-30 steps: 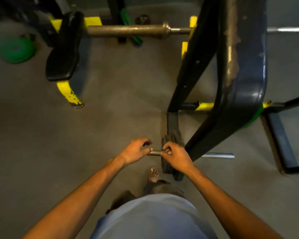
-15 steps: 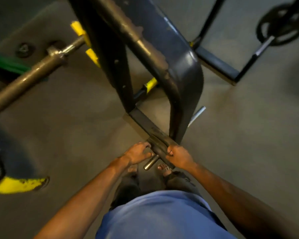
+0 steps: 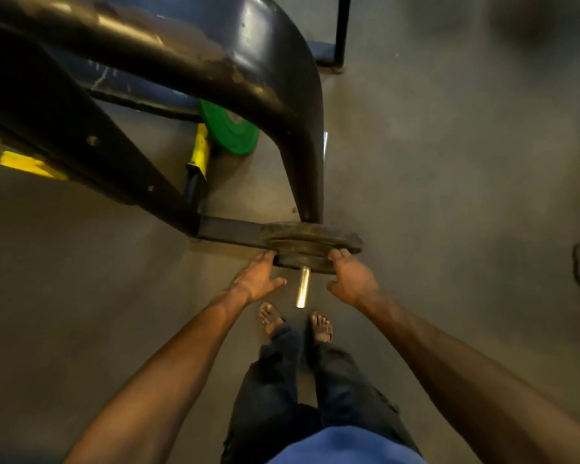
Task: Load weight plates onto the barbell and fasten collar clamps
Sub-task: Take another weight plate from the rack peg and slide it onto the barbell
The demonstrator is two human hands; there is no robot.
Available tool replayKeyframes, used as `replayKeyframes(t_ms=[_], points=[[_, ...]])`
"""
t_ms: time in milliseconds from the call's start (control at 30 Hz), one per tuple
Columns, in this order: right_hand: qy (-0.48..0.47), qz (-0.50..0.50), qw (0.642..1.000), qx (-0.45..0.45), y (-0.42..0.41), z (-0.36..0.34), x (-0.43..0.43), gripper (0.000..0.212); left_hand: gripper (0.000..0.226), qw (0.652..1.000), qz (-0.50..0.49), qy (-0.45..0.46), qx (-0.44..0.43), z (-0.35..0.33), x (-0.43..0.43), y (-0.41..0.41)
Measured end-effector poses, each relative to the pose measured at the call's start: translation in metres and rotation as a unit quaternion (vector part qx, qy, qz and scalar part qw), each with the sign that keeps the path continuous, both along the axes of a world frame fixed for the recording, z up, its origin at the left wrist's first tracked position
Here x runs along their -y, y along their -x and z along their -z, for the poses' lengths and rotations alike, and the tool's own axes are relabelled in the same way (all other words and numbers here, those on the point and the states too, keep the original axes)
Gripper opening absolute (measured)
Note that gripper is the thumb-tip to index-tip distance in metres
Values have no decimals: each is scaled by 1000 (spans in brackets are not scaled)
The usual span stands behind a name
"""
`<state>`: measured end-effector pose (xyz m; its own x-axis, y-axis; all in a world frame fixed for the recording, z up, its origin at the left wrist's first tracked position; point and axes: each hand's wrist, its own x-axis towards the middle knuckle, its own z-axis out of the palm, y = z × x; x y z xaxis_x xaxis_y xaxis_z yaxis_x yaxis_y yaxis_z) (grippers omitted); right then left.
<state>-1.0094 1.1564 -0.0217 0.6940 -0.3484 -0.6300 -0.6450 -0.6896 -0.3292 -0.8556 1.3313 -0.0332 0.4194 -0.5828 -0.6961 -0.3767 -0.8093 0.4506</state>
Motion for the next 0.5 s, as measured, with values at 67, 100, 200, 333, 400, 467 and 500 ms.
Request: replayKeyframes(t_ms=[67,100,200,333,400,467,500], points=[[10,4,1000,20,1,6,0,46,75,1000,-5,8,12,9,0,-3],[17,5,999,33,1,10,1,43,73,1000,-3,16,23,13,1,-6],[28,12,998,63,1,20,-2,41,63,997,33,35,64,25,-1,-12],[59,10,993,106,7,36,-11,38,55,993,63,52,90,39,-7,-12],[72,-11,990,118,12,43,-16,38,54,988,95,44,112,47,-9,-7],[91,-42,989,106,20,50,-24,37,52,980,126,36,148,57,-14,0],[99,-54,989,96,24,54,-29,37,50,976,139,35,167,62,-16,4]])
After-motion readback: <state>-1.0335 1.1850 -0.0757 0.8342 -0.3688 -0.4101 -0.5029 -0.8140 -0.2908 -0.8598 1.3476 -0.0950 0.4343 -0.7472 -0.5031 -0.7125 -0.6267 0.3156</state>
